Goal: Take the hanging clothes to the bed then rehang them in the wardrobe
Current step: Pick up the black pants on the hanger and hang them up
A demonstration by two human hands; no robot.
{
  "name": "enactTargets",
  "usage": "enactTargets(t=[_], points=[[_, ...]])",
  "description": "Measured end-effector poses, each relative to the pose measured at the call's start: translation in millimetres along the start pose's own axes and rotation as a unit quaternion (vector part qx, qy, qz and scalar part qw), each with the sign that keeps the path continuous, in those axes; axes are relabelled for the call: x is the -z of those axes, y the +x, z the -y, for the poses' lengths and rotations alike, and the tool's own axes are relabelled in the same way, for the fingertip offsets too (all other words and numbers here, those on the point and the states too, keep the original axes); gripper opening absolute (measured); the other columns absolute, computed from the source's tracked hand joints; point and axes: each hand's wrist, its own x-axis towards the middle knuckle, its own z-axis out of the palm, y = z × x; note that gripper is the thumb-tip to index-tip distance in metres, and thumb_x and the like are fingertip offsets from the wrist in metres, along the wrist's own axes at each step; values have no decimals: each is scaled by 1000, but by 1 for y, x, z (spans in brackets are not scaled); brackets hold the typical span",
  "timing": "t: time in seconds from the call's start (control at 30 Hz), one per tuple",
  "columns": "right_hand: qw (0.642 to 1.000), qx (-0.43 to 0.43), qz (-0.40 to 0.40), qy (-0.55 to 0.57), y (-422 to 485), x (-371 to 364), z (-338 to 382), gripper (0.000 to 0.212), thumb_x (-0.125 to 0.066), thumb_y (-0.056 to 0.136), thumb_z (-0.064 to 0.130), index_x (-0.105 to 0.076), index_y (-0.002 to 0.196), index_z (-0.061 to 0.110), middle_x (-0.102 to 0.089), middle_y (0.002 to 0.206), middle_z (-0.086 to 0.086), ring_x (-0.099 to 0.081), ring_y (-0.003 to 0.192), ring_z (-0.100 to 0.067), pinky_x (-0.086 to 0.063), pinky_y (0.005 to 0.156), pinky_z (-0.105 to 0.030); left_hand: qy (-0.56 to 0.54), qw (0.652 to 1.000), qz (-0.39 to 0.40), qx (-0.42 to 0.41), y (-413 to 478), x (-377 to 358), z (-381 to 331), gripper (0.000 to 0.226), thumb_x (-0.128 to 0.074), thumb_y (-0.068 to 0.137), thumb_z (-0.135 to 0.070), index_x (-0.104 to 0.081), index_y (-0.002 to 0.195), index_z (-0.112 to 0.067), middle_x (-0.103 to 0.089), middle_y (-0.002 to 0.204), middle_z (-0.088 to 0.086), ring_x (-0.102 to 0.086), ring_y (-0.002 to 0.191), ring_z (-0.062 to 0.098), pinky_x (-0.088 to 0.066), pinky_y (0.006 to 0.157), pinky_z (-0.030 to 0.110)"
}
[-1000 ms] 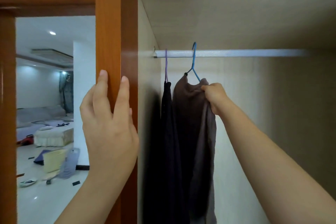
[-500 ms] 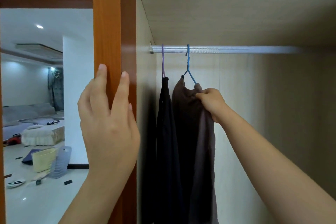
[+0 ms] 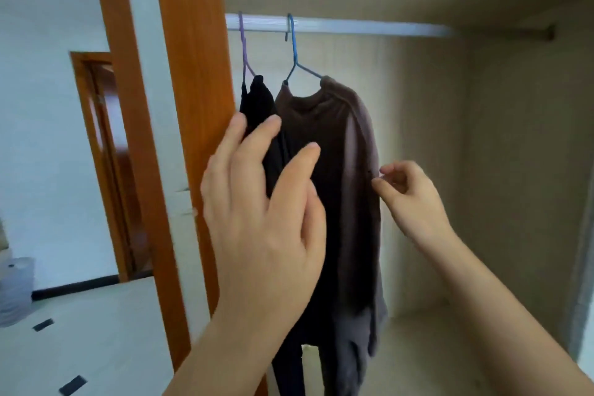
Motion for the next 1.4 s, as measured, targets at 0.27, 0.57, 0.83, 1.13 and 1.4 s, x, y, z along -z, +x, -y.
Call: enactTargets(t=[0.27, 0.57, 0.83, 1.13, 1.4], points=[[977, -173, -99, -82, -168, 41, -55, 7, -59, 85, 12, -58, 88, 19, -63, 83, 1, -58, 82, -19, -44, 75, -28, -313, 931, 189, -14, -87, 13, -19, 22, -52, 87, -12, -65, 104, -10, -65, 102, 4, -61, 94, 17, -53, 76, 35], [847, -487, -128, -170, -406, 95, -90, 21, -57, 85, 10, -54, 72, 27, -67, 81, -13, -63, 82, -31, -49, 81, -42, -430, 620, 623, 203, -280, 41, -73, 17, -49, 90, -17, -62, 100, -18, -65, 96, -4, -59, 90, 7, -41, 72, 13], [697, -669, -239, -100, -592, 122, -82, 15, -44, 92, 10, -55, 102, 7, -64, 88, -9, -60, 74, -21, -39, 57, -23, -346, 337, 838, 254, -398, 119, -130, 23, -41, 91, -9, -59, 104, -14, -64, 90, -2, -60, 83, 10, -39, 62, 13], [521, -789, -318, -68, -836, 137, 4, 13, -45, 88, 8, -56, 94, 4, -64, 91, -18, -58, 67, -24, -39, 49, -26, -217, 247, 918, 220, -451, 265, -206, 19, -40, 94, -12, -58, 99, -10, -62, 77, 0, -59, 74, 16, -41, 65, 28], [395, -804, -443, -50, -1023, 199, 179, 14, -39, 92, 8, -52, 96, 4, -63, 88, -14, -59, 69, -25, -37, 50, -24, -195, 178, 963, 48, -460, 450, -330, 31, -37, 94, -13, -49, 121, -3, -61, 85, 5, -53, 63, 12, -34, 56, 24]])
